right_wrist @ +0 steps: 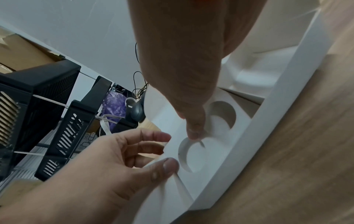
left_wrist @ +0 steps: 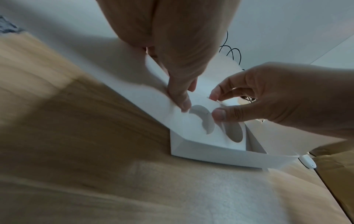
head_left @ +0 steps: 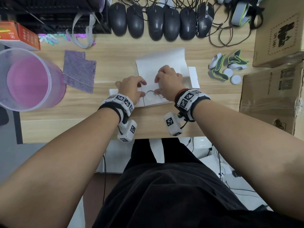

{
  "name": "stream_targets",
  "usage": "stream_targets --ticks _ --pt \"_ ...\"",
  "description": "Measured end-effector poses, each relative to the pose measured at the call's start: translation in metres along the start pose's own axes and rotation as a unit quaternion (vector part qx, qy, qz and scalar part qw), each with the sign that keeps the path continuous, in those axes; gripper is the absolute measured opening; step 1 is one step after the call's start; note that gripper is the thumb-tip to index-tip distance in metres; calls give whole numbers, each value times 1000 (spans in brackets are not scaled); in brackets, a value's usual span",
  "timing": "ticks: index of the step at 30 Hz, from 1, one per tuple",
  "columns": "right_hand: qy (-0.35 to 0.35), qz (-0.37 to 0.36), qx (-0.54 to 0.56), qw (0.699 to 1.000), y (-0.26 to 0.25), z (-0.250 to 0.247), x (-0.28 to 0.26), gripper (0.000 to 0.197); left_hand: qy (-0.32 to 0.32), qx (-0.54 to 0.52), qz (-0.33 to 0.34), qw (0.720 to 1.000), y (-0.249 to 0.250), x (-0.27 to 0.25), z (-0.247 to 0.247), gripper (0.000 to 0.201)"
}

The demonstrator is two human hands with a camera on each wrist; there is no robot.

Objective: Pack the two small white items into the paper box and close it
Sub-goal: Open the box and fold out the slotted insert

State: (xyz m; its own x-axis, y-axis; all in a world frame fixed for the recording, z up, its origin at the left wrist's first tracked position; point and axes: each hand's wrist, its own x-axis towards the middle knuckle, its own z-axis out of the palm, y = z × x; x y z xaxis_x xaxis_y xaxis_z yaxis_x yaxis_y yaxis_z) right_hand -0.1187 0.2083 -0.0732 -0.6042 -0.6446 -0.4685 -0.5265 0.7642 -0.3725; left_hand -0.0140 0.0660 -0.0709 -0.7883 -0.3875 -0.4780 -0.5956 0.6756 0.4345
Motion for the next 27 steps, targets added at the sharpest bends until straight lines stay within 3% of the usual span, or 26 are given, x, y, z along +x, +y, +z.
stream_targets --ticks 7,15,20,27 --pt "-18 3 -15 1000 2 -2 -5 29 -12 9 10 1000 0 -1 6 34" --pt "-31 -22 -72 997 5 5 -19 51 -22 -4 18 1000 0 -6 5 32" --pt "-4 -18 -53 998 4 13 -21 42 -69 11 32 997 -3 -8 4 51" --pt "-2 -48 -67 997 7 10 -20 31 -72 -16 24 997 0 -8 4 49"
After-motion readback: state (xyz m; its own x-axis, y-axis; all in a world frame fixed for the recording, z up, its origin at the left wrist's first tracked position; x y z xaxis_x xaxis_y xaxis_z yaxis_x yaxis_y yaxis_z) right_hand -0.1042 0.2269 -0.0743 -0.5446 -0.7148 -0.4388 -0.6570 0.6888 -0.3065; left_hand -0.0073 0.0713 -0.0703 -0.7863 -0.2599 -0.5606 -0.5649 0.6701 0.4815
